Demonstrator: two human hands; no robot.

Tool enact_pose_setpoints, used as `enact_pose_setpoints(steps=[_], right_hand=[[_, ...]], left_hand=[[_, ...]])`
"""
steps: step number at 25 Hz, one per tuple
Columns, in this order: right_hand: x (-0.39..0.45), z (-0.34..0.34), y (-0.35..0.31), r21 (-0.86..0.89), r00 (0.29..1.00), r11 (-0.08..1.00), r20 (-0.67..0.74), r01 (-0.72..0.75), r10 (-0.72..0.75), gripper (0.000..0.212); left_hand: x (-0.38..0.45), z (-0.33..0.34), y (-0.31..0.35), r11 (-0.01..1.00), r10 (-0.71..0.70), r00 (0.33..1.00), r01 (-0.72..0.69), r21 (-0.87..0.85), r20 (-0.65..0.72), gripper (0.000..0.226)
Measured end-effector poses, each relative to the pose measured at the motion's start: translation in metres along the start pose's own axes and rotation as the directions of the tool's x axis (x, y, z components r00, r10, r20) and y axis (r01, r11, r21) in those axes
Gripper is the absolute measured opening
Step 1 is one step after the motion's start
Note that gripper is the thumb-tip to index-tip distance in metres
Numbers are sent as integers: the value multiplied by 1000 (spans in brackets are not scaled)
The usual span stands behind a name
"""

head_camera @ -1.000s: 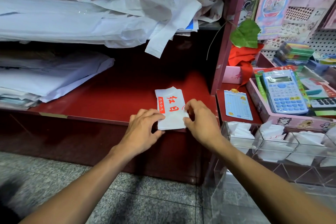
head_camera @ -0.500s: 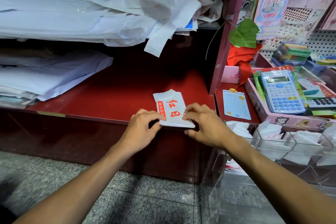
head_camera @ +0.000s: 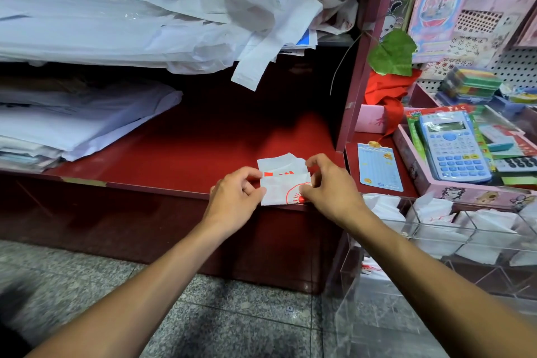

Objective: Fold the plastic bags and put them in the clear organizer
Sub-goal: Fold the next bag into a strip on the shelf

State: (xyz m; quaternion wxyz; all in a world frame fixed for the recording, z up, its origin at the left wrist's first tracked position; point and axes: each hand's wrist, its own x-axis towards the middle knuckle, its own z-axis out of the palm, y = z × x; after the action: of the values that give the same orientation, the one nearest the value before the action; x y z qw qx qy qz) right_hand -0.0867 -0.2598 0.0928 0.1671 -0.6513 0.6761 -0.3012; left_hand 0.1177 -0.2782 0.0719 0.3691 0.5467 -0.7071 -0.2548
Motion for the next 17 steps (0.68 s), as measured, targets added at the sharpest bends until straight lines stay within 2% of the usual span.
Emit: enact_pose_setpoints(steps=[2,4,6,9,12,14,17], right_hand=[[-4,1,0,-139,995,985,10,100,-99,30],[-7,3,0,-279,978,937,57,210,-202,21],[-10,5,0,-391,962,879,101,273,-254,26],[-12,5,1,-446,959,850,117,281,-256,30],[-15,6,2,-488,951,816,133,309,-280,33],[-14,6,2,-511,938,787,174,346,-300,34],[-12,0,4,-460,931,810,209,365,-301,36]], left_hand=[[-1,0,2,990,62,997,-57,131,-37,16],[-1,0,4,955,169,985,-155,254,-33,24],[2,0,6,913,196,979,-205,352,61,42],[10,7,10,863,128,961,-229,450,244,54],[12,15,5,872,114,934,-257,416,339,54],[13,15,2,886,138,927,-273,375,349,53],[12,14,0,884,174,913,-310,349,369,51]])
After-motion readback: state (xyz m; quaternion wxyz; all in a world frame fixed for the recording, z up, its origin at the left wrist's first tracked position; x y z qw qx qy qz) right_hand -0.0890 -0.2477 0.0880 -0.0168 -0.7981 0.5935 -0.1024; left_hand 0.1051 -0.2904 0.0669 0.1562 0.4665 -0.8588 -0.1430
